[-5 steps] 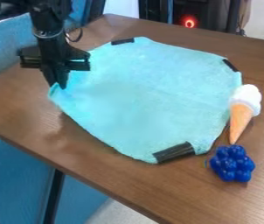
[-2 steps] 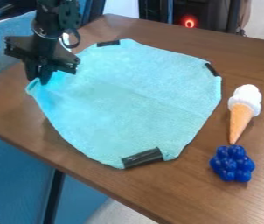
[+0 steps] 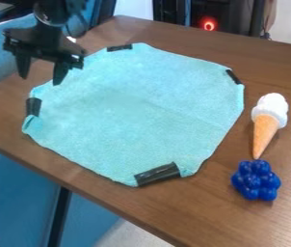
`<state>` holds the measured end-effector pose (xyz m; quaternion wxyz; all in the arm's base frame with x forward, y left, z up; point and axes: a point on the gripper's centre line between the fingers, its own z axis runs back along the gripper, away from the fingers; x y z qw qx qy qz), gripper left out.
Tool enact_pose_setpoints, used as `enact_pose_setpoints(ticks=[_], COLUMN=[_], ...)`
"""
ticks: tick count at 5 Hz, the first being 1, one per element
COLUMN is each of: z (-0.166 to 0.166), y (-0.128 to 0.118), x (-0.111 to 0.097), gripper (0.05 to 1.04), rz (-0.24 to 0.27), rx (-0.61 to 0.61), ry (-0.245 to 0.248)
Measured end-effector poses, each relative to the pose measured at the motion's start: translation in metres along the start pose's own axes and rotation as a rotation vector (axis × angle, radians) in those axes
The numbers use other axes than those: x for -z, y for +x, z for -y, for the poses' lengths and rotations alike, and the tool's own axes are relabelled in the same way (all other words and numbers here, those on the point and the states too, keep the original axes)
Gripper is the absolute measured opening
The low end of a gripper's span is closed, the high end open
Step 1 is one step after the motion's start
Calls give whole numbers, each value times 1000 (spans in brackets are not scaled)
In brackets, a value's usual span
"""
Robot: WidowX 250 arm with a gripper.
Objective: Unfold the blue cloth from bottom left to top right
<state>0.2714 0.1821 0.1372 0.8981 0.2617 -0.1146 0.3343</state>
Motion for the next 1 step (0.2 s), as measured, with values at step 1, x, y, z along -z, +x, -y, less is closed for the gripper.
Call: enact_pose_setpoints(ticks=[1], z=[-7], y=[4], x=[-6], gripper=[999], rz=[-29], rx=[-51], ry=[2])
